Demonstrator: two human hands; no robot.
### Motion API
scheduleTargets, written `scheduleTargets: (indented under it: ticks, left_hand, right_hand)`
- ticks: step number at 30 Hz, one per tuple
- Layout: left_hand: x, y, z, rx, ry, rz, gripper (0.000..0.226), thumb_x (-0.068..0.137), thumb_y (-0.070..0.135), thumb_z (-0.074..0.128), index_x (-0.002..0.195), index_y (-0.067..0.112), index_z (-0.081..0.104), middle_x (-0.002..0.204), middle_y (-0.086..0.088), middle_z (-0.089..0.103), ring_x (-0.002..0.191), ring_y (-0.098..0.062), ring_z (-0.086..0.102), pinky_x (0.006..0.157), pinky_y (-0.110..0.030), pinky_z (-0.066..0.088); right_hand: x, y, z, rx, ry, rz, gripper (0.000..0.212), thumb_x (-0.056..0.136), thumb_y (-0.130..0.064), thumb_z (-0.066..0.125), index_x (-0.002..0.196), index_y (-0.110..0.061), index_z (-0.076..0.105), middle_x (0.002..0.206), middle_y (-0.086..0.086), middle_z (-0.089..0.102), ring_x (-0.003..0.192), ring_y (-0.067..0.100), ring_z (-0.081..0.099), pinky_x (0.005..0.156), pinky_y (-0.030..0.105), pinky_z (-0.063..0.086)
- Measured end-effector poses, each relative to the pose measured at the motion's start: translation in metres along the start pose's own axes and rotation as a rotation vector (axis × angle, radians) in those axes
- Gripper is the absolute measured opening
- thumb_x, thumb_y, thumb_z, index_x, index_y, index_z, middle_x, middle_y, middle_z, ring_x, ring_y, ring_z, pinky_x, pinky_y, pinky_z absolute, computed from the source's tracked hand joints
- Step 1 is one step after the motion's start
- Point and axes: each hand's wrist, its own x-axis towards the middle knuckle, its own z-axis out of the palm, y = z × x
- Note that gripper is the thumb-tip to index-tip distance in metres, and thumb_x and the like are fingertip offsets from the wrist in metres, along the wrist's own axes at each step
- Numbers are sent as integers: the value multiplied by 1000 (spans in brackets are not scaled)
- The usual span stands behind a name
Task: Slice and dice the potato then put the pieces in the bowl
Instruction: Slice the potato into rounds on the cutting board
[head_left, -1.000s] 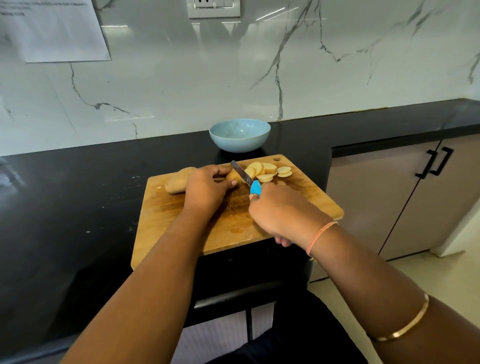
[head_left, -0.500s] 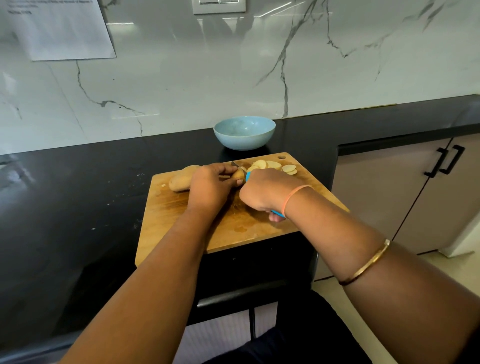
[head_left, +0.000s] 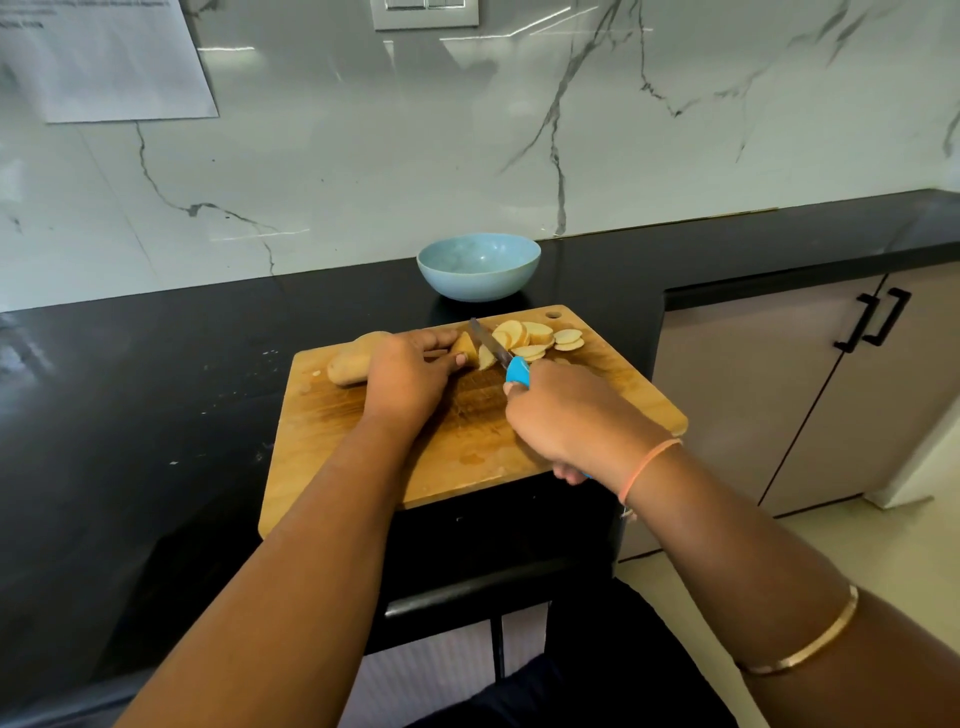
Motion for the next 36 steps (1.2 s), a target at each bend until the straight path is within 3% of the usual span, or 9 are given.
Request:
scheduleTargets:
  ticks: [5,8,14,18,22,26,31,34,36]
  left_hand:
    - [1,1,0,46,-2,27,37,89,21,65,126,19,62,123,2,64,102,-7,59,90,-24,50]
    - [1,0,1,75,4,47,38,88,21,66,126,19,61,122,3,64,95,-2,54,85,-20,47]
    - [2,-1,3,107,7,57,37,88,22,67,124,18,61,121,3,64,93,-1,51,79,-16,44]
    - [1,1,2,113,-4,96,34,87,20,67,121,14,63,118,1,65,94,-3,53,83,-17,43]
    - [-2,3,1,104,-17,151,27,87,15,67,113,11,66,114,-1,66,97,-11,60,83,-19,47]
    - [-5,4,2,105,-27,212,22,87,10,67,109,12,68,110,5,65,90,-2,56,70,-2,41]
    - [-3,2,4,111,-8,149,28,88,15,66,117,14,65,115,3,66,93,-1,53,80,-9,41]
    - [0,2,4,104,13,95,31,90,19,64,121,15,62,116,2,65,96,-3,54,85,-17,43]
    - [2,2,4,129,32,77,32,91,22,62,122,17,61,118,2,64,101,-7,56,85,-20,44]
  right_hand:
    - [-2,-2,11,32,79,-124,40,101,-43,32,129,-16,42,91,2,54,81,19,59,76,33,56]
    - [-1,-4,13,28,85,-118,38,101,-42,34,127,-16,42,87,1,50,84,19,57,79,33,54]
    - [0,-11,10,-41,73,-77,36,99,-36,40,127,-14,43,75,0,40,82,19,55,64,27,49]
    - [-1,-21,-6,-113,20,-66,41,99,-29,40,135,-10,42,71,4,39,79,21,51,70,28,49]
    - [5,-30,-22,-148,-61,-90,50,94,-12,37,143,-6,32,81,14,51,63,23,56,59,28,50]
    - [16,-30,-16,-110,-125,-61,48,95,-13,34,143,-8,33,93,19,55,58,22,50,60,28,48]
    - [17,-19,-8,-89,-140,-37,48,96,-16,36,143,-6,32,83,16,56,45,18,49,39,17,40]
    - [10,-12,-5,-122,-127,-30,48,97,-22,38,142,-9,32,96,14,55,52,20,56,44,22,45]
    - [6,-6,-5,-134,-128,-22,45,98,-24,38,140,-7,35,93,13,56,56,22,59,49,25,49]
